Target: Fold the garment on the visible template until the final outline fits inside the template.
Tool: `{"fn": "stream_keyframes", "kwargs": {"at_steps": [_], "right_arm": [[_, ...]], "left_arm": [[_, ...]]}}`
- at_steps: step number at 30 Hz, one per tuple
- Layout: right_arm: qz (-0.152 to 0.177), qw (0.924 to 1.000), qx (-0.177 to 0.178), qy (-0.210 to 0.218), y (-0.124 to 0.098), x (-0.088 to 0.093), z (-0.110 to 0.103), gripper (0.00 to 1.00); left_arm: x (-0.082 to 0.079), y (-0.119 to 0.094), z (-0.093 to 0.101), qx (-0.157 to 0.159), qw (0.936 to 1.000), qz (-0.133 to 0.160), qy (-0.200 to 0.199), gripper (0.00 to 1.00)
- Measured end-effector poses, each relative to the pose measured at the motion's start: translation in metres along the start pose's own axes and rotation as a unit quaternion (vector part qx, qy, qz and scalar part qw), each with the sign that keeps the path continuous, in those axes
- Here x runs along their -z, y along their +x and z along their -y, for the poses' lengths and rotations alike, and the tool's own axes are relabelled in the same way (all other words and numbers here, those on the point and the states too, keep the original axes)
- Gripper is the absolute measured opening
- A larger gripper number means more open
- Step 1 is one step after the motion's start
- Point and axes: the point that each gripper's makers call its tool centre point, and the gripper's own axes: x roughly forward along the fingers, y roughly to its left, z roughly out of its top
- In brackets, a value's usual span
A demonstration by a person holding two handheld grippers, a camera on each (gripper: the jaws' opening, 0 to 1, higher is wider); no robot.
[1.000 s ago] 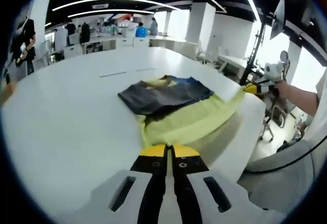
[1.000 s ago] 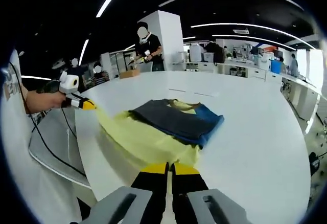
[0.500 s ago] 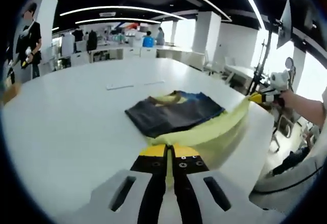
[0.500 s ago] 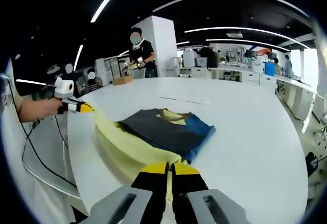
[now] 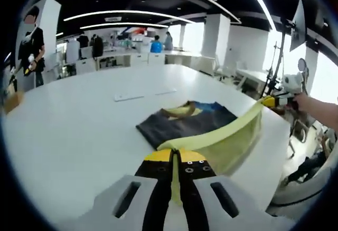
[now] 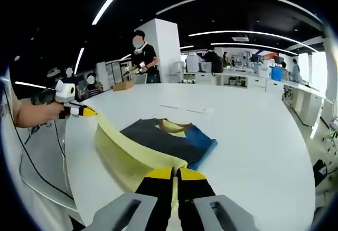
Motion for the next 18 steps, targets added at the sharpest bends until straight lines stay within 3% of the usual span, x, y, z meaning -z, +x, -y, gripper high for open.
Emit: {"fn": "stream_keyframes", "kwargs": {"at_steps": [18], "right_arm": [[0.017, 0.9997, 0.016, -0.001, 0.017, -0.027, 0.019, 0.0]], "left_arm": [[-0.026, 0.019, -0.016, -0.021, 0.9995, 0.016, 0.015, 0.0]]}}
